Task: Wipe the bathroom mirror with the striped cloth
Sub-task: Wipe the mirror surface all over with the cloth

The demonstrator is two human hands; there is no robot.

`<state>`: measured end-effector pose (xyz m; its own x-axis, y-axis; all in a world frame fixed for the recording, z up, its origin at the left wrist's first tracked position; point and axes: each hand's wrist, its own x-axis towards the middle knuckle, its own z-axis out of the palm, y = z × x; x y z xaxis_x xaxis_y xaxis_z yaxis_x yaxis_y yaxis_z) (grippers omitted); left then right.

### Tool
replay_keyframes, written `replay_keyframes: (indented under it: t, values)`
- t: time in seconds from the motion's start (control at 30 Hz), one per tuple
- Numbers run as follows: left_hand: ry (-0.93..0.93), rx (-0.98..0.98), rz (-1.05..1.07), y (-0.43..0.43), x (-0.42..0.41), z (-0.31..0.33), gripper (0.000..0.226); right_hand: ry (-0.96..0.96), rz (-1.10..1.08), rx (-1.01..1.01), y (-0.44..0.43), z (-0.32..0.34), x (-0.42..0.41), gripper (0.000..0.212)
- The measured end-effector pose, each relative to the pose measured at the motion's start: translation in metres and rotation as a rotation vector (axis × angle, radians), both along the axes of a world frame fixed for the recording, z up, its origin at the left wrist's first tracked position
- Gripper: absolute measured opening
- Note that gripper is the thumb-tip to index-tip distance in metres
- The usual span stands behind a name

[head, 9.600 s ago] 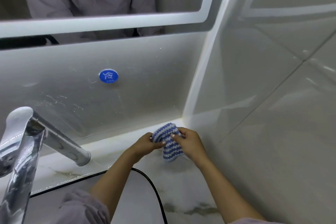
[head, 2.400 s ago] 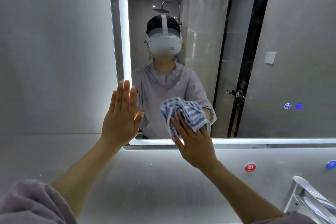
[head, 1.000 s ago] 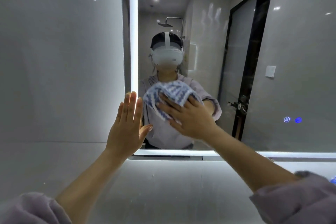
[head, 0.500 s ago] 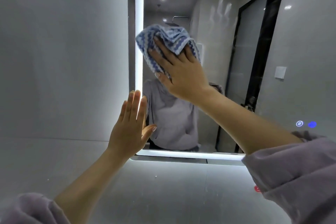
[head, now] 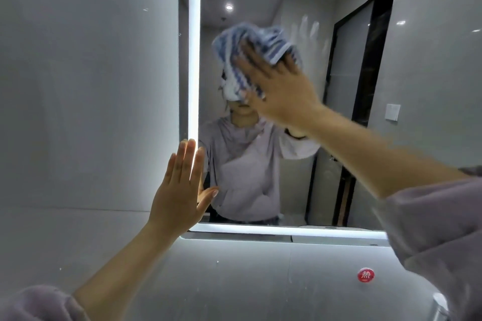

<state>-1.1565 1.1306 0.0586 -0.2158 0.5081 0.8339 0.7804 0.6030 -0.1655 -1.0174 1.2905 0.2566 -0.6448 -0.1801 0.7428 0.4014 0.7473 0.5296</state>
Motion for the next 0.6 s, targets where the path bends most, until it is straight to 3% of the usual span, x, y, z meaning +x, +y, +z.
replay_keyframes:
  t: [0.13,0.27,0.6]
  values:
    - [-0.011,0.002,-0.003,-0.001,0.002,0.001,0.082,0.13,-0.04,-0.116,0.016,0.036,0.014,0.062]
    - [-0.021,-0.008,0.0,-0.002,0.004,0.003,0.082,0.164,-0.015,-0.188,0.007,0.009,0.007,0.063]
    - [-0.008,-0.008,-0.003,-0.001,0.004,0.002,0.082,-0.093,-0.063,-0.114,0.02,-0.126,0.027,0.06]
